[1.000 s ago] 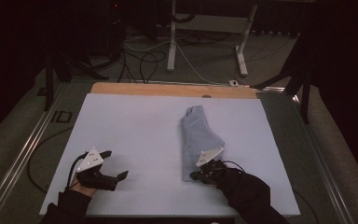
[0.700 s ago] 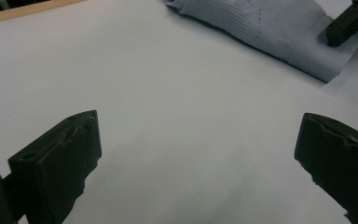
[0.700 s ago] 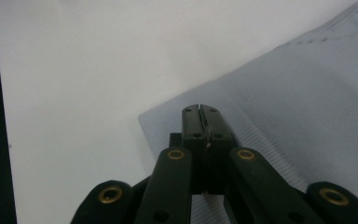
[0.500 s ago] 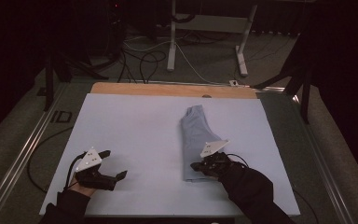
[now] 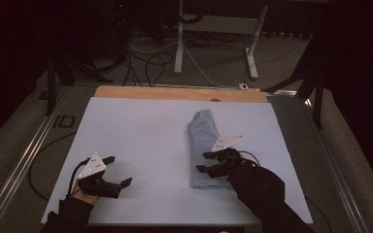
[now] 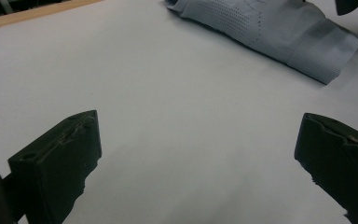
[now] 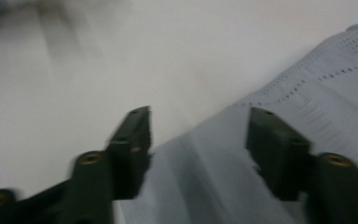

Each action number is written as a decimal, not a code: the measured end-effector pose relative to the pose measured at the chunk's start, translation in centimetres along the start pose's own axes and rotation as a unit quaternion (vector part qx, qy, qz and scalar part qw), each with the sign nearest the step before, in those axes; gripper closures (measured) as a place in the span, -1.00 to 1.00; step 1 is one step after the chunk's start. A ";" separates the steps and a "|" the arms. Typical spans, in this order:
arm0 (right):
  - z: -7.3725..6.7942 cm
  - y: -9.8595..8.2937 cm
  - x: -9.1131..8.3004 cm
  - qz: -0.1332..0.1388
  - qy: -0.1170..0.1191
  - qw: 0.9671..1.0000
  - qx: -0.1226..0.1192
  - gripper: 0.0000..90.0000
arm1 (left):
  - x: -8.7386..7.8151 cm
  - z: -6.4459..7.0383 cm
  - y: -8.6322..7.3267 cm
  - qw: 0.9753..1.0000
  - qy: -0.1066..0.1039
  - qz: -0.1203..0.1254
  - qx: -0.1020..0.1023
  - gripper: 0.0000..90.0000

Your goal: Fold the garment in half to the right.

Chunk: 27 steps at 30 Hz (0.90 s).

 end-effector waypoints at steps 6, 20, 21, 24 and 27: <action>0.6 0.5 0.3 0.000 0.009 1.000 0.006 -0.79 | -0.1 0.0 0.0 1.000 -0.001 0.000 0.004 -0.96; 1.8 1.5 -0.7 0.022 -0.013 1.000 -0.012 -0.82 | 0.0 0.2 0.1 1.000 -0.001 -0.004 0.008 -0.99; 1.9 1.5 -0.8 0.026 -0.013 1.000 -0.008 -0.82 | 0.0 0.3 0.1 1.000 -0.002 -0.004 0.008 -0.99; 2.1 1.6 -1.3 0.032 -0.015 0.999 -0.011 -0.82 | 0.0 0.3 0.1 1.000 -0.002 -0.005 0.007 -0.99; 2.4 1.7 -1.9 0.038 -0.024 0.999 -0.010 -0.82 | 0.0 0.3 0.0 1.000 -0.004 -0.005 0.007 -0.99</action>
Point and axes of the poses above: each handheld gripper's, and its own axes: x roughly forward along the jaws, y roughly out of its top, z roughly to its right, the point moved 9 cm from there along x, roughly forward along the jaws, and after that the axes turned 7 degrees about -x, right-handed, at the moved point
